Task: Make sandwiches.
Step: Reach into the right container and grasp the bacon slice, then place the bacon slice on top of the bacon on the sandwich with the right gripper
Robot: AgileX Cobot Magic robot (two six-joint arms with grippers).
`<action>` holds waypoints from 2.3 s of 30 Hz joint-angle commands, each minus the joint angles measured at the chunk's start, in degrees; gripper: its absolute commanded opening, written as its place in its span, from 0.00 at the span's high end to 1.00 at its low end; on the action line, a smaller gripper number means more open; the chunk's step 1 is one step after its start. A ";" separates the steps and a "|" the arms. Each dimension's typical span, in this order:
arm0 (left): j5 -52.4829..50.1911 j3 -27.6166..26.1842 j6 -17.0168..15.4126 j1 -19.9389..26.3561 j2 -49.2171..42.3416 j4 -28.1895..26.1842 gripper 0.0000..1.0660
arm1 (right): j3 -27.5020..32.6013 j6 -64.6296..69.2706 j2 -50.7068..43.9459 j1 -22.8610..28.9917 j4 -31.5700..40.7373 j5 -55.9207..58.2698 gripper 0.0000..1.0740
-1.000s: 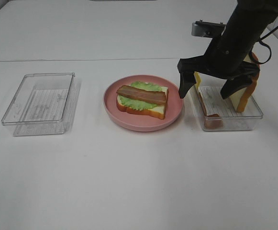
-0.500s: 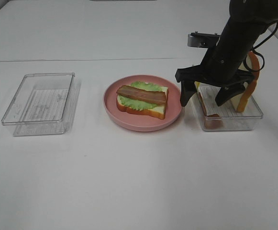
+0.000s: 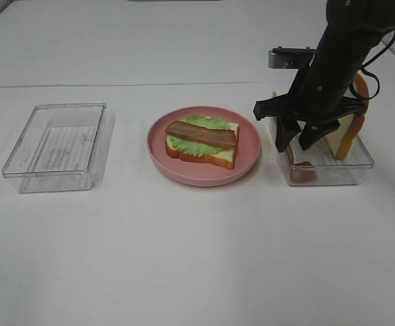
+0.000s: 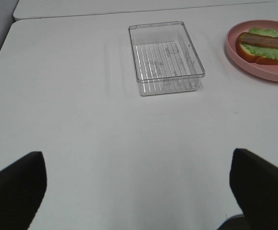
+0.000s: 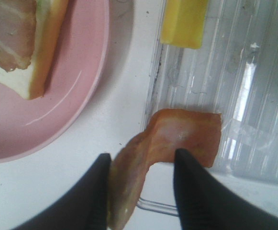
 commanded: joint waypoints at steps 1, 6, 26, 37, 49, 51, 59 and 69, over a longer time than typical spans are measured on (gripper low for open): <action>-0.34 0.23 -0.23 0.06 -1.03 0.06 0.08 | -0.46 0.63 0.17 -0.06 -1.26 0.17 0.86; -0.34 0.23 -0.23 0.06 -1.03 0.17 0.08 | -0.46 1.49 0.17 -0.06 -1.38 -0.11 0.86; -0.34 0.23 -0.23 0.06 -1.03 0.17 0.08 | -1.83 2.12 -0.74 -0.06 -1.09 1.49 1.00; -0.34 0.23 -0.17 0.06 -1.03 0.34 0.08 | -11.40 4.24 -6.47 -0.06 5.61 5.61 1.00; -0.34 0.23 -0.17 0.06 -1.03 0.40 0.08 | -16.73 -5.04 -4.53 1.03 26.93 -1.15 1.00; -0.34 0.23 -0.17 0.06 -1.03 0.40 0.08 | -16.73 -6.47 -3.32 2.41 28.36 -2.92 1.00; -0.34 0.23 -0.17 0.06 -1.03 0.46 0.08 | -16.73 -7.16 2.35 8.14 30.14 -7.85 1.00; -0.34 0.23 -0.17 0.06 -1.03 0.63 0.08 | -16.73 -7.96 7.68 10.66 30.77 -10.08 1.00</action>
